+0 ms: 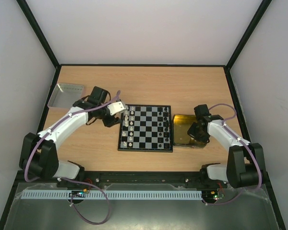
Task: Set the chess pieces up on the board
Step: Pick up the chess piece from the storage box.
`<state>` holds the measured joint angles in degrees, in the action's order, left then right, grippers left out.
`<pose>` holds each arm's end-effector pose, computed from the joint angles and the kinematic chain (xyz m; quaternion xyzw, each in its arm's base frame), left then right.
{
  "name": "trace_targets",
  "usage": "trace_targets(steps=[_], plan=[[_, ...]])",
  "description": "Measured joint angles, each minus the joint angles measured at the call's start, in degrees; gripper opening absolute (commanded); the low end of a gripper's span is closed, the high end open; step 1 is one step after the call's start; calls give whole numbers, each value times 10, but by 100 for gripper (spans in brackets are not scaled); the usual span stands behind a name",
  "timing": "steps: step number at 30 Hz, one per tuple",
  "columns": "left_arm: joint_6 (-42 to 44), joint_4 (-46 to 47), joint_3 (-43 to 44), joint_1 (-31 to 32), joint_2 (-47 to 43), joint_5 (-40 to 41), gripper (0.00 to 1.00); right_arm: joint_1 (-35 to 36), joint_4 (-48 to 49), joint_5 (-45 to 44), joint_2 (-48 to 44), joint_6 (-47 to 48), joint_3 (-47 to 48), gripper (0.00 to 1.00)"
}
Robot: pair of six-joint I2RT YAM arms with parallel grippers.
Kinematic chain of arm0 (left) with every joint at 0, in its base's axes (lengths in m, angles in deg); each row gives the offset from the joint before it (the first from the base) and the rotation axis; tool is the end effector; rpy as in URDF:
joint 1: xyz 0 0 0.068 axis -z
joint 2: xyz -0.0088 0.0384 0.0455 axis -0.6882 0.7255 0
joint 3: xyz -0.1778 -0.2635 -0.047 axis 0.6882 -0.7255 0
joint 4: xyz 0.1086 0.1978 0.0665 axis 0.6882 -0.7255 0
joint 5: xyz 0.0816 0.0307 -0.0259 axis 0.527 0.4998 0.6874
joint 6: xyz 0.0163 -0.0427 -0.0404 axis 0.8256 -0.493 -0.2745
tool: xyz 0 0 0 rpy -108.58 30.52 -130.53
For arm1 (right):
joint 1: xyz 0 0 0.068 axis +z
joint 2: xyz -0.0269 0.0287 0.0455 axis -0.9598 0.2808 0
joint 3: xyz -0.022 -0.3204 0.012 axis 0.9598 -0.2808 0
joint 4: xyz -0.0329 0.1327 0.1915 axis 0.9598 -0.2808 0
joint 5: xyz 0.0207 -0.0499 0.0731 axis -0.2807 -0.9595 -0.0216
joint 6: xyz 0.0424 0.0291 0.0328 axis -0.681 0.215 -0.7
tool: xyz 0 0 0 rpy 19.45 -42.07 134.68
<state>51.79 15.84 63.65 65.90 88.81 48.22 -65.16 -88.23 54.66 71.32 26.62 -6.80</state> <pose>0.2300 -0.1113 0.2947 0.5174 0.7889 -0.1217 0.3084 0.1702 0.0328 0.2233 0.2697 0.9510 0.1258 0.0839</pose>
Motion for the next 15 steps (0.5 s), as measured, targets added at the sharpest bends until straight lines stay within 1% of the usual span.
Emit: trace_targets(steps=[9,13,15], plan=[[-1,2,-18,-47,-34,-25,59,0,-10,0,-5,1,10,2],[-4,3,-19,-73,-42,-43,59,3,-40,-2,-28,6,56,2],[-9,5,-19,-88,-43,-52,59,15,-51,-5,-37,9,89,2]])
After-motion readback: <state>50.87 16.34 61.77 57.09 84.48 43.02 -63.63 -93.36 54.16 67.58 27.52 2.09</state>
